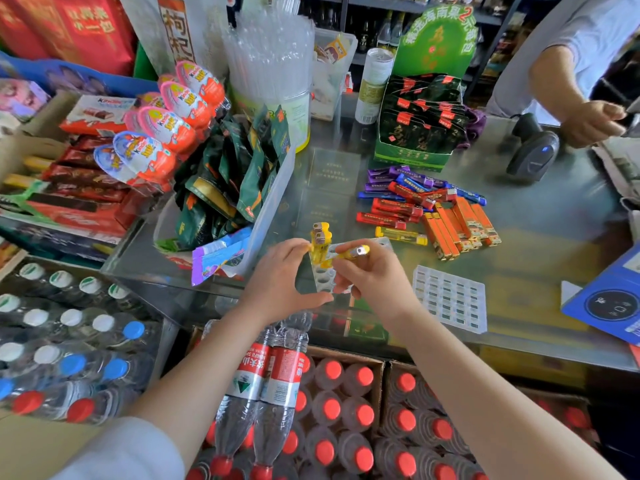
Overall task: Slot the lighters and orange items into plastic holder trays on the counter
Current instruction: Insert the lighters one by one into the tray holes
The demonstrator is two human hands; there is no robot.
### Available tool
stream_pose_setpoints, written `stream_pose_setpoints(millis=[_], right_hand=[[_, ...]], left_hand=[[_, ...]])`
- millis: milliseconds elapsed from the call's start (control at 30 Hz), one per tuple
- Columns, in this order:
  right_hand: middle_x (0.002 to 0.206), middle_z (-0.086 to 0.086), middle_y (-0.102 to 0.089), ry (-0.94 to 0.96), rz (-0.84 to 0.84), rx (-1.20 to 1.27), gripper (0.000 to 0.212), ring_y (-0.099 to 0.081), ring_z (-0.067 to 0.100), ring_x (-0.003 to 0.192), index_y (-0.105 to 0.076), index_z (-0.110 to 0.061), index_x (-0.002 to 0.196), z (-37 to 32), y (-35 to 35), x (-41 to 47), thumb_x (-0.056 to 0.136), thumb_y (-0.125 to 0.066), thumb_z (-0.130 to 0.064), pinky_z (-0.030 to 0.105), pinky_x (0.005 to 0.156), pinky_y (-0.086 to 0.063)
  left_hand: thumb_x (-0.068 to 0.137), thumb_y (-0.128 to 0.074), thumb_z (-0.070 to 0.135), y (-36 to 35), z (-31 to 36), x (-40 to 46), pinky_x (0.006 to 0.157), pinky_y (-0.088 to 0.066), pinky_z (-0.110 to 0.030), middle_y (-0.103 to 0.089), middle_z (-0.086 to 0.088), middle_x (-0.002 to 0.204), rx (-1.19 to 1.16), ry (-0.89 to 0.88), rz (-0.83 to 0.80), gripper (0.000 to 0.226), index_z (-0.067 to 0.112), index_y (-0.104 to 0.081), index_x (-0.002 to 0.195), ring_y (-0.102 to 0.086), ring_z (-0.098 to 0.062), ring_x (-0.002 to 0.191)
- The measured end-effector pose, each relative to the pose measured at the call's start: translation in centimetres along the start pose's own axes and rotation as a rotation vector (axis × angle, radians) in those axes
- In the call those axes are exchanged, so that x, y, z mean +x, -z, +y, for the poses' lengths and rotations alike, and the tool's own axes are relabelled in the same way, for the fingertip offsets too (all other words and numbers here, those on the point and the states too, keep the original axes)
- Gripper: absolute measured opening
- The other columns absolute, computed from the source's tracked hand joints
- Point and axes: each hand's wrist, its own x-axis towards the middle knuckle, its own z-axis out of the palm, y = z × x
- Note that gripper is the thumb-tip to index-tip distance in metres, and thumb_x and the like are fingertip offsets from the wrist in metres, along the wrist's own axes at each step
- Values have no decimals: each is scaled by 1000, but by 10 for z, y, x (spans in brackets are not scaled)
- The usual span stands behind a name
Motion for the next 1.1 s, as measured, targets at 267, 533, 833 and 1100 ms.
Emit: stream_pose_setpoints(millis=[267,533,833,1100], right_hand=[[60,1,-58,206,119,-556,18,-50,14,53,-44,-12,83,15,-23,7,88,-56,-25,30,50,-34],[63,8,-52,168,152,-821,22,-52,31,58,-38,-10,81,9,-35,17,88,-51,-27,34,48,-39],[79,2,-56,150,92,-1012,38,-52,20,69,-45,-16,99,14,-15,23,79,-63,-44,30,54,-41],[119,10,-58,176,253,-986,24,-49,28,103,-59,-9,113,23,70,48,92,-47,-9,32,83,-43]], left_hand=[[61,-70,59,-2,-3,1,103,-32,-39,-46,-5,132,-13,-7,8,88,9,-45,129,-40,-21,122],[57,-60,60,2,-3,1,101,-33,-36,-48,-4,128,-98,-16,11,85,9,-48,124,-41,-22,120],[59,-72,55,2,-3,3,101,-32,-33,-47,-2,129,-73,-24,17,83,11,-48,126,-41,-19,120],[57,-73,57,5,-5,12,101,-25,-30,-45,0,129,-52,-28,-30,85,16,-47,127,-36,-18,121]])
